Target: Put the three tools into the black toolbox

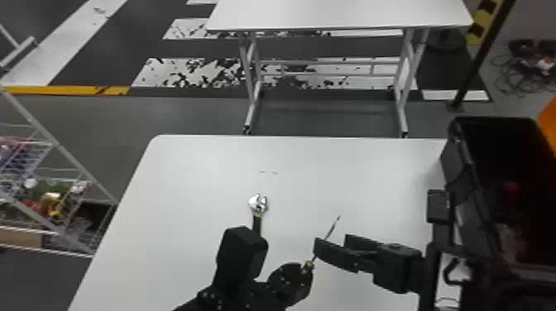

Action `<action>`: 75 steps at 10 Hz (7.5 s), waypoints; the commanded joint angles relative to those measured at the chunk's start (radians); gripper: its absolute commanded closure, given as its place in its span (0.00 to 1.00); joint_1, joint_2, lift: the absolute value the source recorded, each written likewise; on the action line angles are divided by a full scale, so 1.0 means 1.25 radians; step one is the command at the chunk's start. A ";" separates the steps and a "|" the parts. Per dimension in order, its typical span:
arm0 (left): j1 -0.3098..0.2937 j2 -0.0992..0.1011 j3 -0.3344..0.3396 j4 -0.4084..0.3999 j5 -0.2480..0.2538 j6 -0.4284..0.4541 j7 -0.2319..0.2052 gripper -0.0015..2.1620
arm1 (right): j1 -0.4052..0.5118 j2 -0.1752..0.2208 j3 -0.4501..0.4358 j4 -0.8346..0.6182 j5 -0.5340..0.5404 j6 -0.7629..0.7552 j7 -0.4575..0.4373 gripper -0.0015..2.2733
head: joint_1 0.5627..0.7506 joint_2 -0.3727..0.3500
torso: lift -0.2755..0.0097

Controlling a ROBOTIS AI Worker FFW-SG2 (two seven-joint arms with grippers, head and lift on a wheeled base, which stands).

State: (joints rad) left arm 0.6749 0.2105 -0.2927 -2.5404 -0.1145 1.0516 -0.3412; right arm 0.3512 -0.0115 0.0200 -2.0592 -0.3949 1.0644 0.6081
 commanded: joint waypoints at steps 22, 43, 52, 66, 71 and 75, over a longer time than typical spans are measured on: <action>0.033 0.032 -0.020 0.010 -0.027 0.025 0.014 0.01 | 0.114 -0.001 -0.271 -0.332 -0.096 0.031 -0.052 0.99 | 0.70 0.45 | 0.79; 0.110 0.032 0.080 -0.034 -0.024 0.010 0.015 0.01 | 0.153 -0.131 -0.457 -0.177 -0.126 -0.246 0.083 0.03 | 0.70 0.03 | 0.79; -0.151 -0.084 0.277 0.141 0.055 0.199 -0.037 0.02 | 0.238 -0.020 -0.119 -0.263 -0.041 -0.160 0.054 0.03 | 0.70 0.86 | 0.79; -0.233 -0.134 0.221 0.632 0.081 -0.422 0.031 0.03 | 0.279 -0.003 -0.092 -0.314 -0.014 -0.157 0.052 0.03 | 0.70 0.79 | 0.79; -0.250 -0.135 0.204 0.632 0.081 -0.353 0.048 0.03 | 0.276 -0.003 -0.122 -0.311 -0.038 -0.148 0.052 0.03 | 0.70 0.74 | 0.79; -0.252 -0.134 0.204 0.631 0.074 -0.319 0.051 0.04 | 0.282 -0.003 -0.139 -0.316 -0.067 -0.135 0.052 0.03 | 0.70 0.71 | 0.79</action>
State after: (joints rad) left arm 0.3604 0.0429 -0.0393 -1.7514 -0.0210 0.6492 -0.2775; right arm 0.7019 -0.0154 -0.1529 -2.4531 -0.4749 0.8944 0.6733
